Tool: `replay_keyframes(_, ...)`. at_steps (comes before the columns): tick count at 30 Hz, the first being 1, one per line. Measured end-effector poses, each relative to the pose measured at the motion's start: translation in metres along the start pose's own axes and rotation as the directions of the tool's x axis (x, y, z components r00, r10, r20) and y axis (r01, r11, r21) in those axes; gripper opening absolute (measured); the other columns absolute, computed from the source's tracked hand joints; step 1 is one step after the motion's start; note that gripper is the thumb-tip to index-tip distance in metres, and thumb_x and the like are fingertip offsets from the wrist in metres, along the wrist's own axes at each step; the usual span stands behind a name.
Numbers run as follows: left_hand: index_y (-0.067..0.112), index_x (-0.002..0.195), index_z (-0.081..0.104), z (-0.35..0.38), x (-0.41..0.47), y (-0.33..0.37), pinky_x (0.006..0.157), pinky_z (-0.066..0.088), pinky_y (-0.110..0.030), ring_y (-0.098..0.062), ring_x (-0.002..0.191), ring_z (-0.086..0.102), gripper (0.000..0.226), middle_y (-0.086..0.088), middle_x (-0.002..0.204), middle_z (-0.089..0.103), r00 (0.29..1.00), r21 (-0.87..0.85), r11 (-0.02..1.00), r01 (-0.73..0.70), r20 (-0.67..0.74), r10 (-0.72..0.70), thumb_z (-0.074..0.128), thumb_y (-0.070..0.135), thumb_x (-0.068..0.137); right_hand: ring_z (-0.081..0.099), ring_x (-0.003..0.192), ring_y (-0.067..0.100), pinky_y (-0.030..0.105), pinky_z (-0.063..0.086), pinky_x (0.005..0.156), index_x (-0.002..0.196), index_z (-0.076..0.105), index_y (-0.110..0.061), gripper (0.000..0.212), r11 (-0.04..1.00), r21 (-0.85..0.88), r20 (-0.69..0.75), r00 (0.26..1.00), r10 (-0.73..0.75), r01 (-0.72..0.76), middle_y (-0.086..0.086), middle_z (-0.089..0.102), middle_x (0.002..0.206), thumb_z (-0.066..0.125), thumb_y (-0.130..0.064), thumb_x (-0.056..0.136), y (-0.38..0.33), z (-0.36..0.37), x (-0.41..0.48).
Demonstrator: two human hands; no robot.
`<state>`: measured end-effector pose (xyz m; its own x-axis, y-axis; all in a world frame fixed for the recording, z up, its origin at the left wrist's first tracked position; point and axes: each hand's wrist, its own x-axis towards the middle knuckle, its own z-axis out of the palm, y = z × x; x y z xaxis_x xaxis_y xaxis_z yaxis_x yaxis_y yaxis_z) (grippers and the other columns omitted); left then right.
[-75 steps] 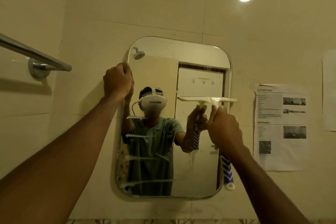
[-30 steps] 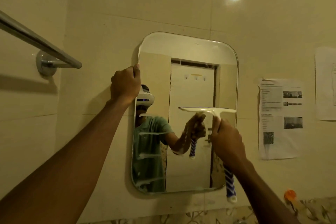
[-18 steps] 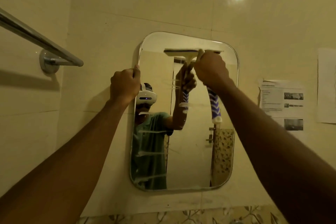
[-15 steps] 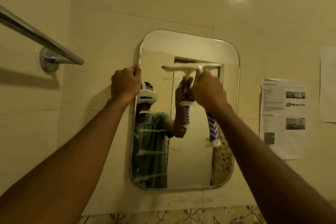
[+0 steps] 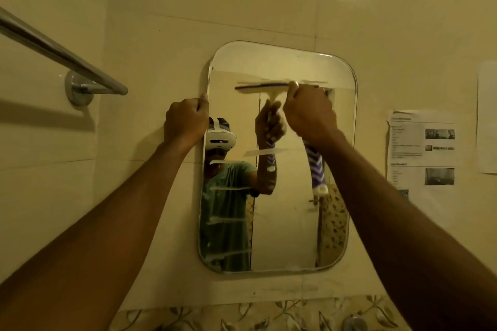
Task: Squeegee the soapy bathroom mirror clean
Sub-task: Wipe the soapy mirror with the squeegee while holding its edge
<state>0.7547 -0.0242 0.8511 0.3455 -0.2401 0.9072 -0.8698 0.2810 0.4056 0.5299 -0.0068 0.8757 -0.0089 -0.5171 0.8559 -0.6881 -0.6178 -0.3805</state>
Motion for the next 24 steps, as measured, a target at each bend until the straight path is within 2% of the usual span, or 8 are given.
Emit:
replay_keyframes(3, 0.013, 0.062, 0.051, 0.001, 0.001, -0.002, 0.057, 0.043, -0.034, -0.024, 0.059, 0.053, 0.052, -0.003, 0.056, 0.049, 1.0, 0.003, 1.0, 0.013, 0.009, -0.013, 0.033, 0.042, 0.102, 0.051, 0.048, 0.005, 0.019, 0.036, 0.045, 0.091, 0.058, -0.012, 0.039, 0.999, 0.032, 0.023, 0.999, 0.03, -0.03, -0.004, 0.055, 0.064, 0.031, -0.038, 0.104, 0.004, 0.011, 0.005)
replay_keyframes(7, 0.013, 0.061, 0.049, 0.002, 0.0, -0.003, 0.058, 0.036, -0.031, -0.024, 0.059, 0.051, 0.051, -0.001, 0.054, 0.046, 1.0, 0.007, 1.0, -0.007, 0.027, 0.007, 0.032, 0.038, 0.103, 0.052, 0.051, 0.005, 0.014, 0.036, 0.043, 0.098, 0.053, -0.015, 0.024, 1.0, 0.017, 0.107, 0.994, 0.017, -0.018, -0.006, 0.056, 0.069, 0.041, -0.035, 0.101, 0.039, 0.038, -0.07)
replay_keyframes(11, 0.011, 0.063, 0.05, -0.002, -0.002, -0.002, 0.058, 0.034, -0.031, -0.025, 0.06, 0.05, 0.05, -0.002, 0.055, 0.046, 0.999, 0.005, 1.0, 0.009, 0.036, -0.01, 0.033, 0.036, 0.103, 0.047, 0.05, 0.001, 0.011, 0.028, 0.04, 0.098, 0.05, -0.016, 0.018, 0.992, -0.107, 0.176, 0.981, 0.082, -0.064, -0.011, 0.05, 0.066, 0.043, -0.032, 0.1, 0.064, 0.045, -0.132)
replay_keyframes(14, 0.012, 0.062, 0.052, -0.005, -0.008, -0.008, 0.061, 0.048, -0.038, -0.029, 0.064, 0.058, 0.052, -0.01, 0.062, 0.056, 0.995, -0.013, 0.999, 0.051, 0.092, -0.05, 0.033, 0.04, 0.102, 0.045, 0.05, 0.001, 0.011, 0.026, 0.043, 0.092, 0.051, -0.018, 0.027, 0.997, -0.077, 0.159, 0.987, 0.035, -0.023, -0.011, 0.048, 0.064, 0.037, -0.039, 0.102, 0.062, 0.038, -0.123)
replay_keyframes(17, 0.008, 0.066, 0.06, -0.008, -0.01, -0.014, 0.069, 0.058, -0.044, -0.032, 0.064, 0.066, 0.056, -0.015, 0.067, 0.066, 0.976, -0.123, 0.98, 0.154, 0.172, -0.132, 0.034, 0.044, 0.1, 0.049, 0.052, 0.003, 0.013, 0.032, 0.047, 0.092, 0.051, -0.019, 0.028, 0.997, 0.062, 0.145, 0.987, -0.063, 0.055, -0.009, 0.053, 0.067, 0.036, -0.04, 0.102, 0.038, 0.032, -0.093)
replay_keyframes(19, 0.001, 0.079, 0.065, -0.013, -0.008, -0.01, 0.066, 0.06, -0.042, -0.033, 0.063, 0.068, 0.057, -0.018, 0.071, 0.068, 0.953, -0.195, 0.952, 0.237, 0.237, -0.188, 0.032, 0.043, 0.101, 0.049, 0.053, 0.004, 0.014, 0.034, 0.048, 0.091, 0.048, -0.019, 0.025, 0.988, 0.11, 0.149, 0.982, -0.12, 0.104, -0.009, 0.052, 0.068, 0.037, -0.038, 0.103, 0.019, 0.033, -0.074)
replay_keyframes(21, -0.004, 0.09, 0.065, -0.017, -0.005, -0.007, 0.064, 0.059, -0.038, -0.035, 0.066, 0.068, 0.06, -0.019, 0.074, 0.069, 0.93, -0.233, 0.927, 0.293, 0.293, -0.22, 0.028, 0.042, 0.102, 0.05, 0.054, 0.006, 0.017, 0.039, 0.047, 0.092, 0.044, -0.019, 0.024, 0.983, 0.086, 0.146, 0.974, -0.172, 0.16, -0.009, 0.05, 0.068, 0.035, -0.038, 0.104, 0.007, 0.041, -0.063)
replay_keyframes(24, -0.005, 0.092, 0.065, -0.02, -0.003, -0.006, 0.058, 0.057, -0.034, -0.033, 0.062, 0.067, 0.062, -0.018, 0.073, 0.069, 0.915, -0.253, 0.913, 0.32, 0.331, -0.229, 0.027, 0.042, 0.102, 0.058, 0.057, 0.01, 0.025, 0.054, 0.05, 0.099, 0.046, -0.017, 0.022, 0.98, 0.043, 0.195, 0.96, -0.2, 0.195, -0.005, 0.056, 0.072, 0.039, -0.037, 0.103, 0.016, 0.061, -0.073)
